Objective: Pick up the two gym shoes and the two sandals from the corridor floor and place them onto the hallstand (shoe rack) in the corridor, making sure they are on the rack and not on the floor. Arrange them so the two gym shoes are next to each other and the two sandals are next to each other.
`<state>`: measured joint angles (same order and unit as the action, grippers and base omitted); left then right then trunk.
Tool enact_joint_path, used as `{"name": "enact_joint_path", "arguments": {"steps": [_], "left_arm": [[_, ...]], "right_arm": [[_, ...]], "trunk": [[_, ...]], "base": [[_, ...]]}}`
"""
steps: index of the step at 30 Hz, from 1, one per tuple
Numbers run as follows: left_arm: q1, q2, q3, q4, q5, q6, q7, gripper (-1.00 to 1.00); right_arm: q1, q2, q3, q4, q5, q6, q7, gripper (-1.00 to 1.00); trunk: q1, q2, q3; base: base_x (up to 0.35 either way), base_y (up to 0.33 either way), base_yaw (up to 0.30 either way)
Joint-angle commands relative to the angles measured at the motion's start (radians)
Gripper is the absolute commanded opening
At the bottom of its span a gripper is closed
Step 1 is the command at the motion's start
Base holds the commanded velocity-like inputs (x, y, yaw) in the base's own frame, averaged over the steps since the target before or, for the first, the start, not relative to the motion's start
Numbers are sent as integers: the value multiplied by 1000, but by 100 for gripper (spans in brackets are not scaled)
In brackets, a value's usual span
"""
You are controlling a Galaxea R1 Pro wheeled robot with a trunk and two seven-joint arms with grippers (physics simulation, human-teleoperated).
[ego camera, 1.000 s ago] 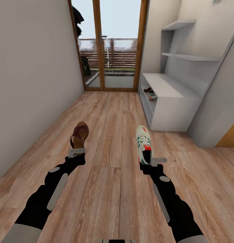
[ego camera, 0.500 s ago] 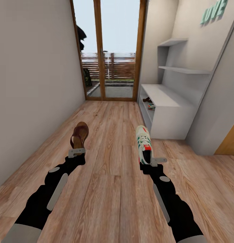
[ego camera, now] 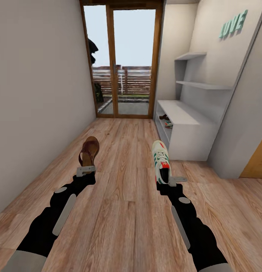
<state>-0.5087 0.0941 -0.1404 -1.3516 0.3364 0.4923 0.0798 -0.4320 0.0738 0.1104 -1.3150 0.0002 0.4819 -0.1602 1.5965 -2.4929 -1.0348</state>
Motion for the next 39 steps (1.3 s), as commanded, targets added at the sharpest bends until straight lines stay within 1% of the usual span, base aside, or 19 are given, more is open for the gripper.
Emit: {"name": "enact_joint_path", "arguments": {"steps": [1, 6, 18, 31, 39], "left_arm": [[-1, 1, -2, -1, 7, 5, 6, -100], [-1, 1, -2, 3, 7, 5, 6, -100], [-1, 1, -2, 19, 10, 5, 5, -100], [-1, -2, -4, 20, 10, 5, 5, -100], [-1, -7, -4, 20, 10, 5, 5, -100]], "right_arm": [[-1, 0, 2, -1, 0, 6, -6, -100], [0, 0, 2, -1, 2, 6, -6, -100], [-1, 0, 3, 0, 4, 6, -4, -100], [-1, 0, 2, 0, 5, 5, -4, -100], [-1, 0, 3, 0, 5, 5, -4, -100]], "trunk": [[0, 0, 0], [0, 0, 0], [0, 0, 0], [0, 0, 0], [0, 0, 0]], "base": [[6, 0, 0], [95, 136, 0], [160, 270, 0], [224, 263, -1], [242, 247, -211]]}}
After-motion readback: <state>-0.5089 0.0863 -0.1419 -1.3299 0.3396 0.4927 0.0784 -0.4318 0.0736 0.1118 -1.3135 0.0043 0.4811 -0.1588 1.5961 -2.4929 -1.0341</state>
